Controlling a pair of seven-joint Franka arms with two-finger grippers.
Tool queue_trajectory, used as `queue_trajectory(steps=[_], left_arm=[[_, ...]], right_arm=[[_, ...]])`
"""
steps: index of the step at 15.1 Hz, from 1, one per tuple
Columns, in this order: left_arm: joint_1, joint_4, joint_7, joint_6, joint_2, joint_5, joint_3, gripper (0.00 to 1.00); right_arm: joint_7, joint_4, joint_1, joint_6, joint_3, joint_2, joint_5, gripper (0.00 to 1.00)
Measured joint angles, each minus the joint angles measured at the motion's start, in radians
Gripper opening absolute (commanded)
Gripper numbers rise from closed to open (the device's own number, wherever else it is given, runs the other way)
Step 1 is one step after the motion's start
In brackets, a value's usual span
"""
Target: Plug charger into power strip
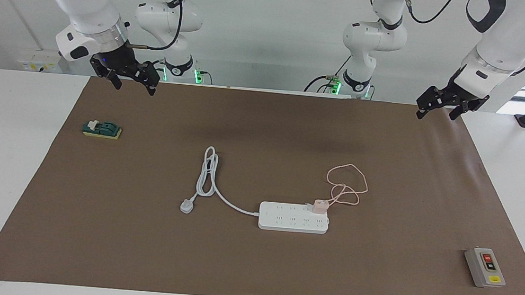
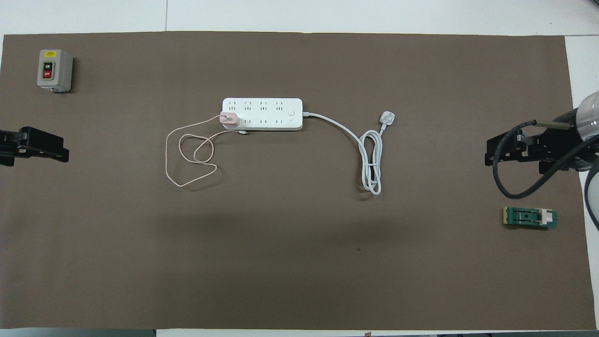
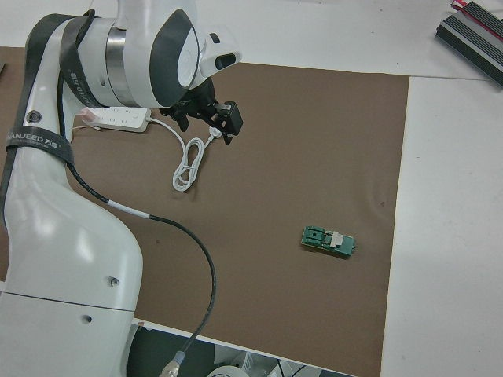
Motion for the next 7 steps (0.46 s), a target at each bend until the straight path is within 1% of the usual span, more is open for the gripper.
queue_trajectory(steps=[7], left_arm=[[0.0, 0.0, 0.031, 0.0, 0.0, -0.003, 0.0, 1.0]], right_arm=[[0.0, 0.0, 0.0, 0.0, 0.0, 0.0, 0.0, 1.0]])
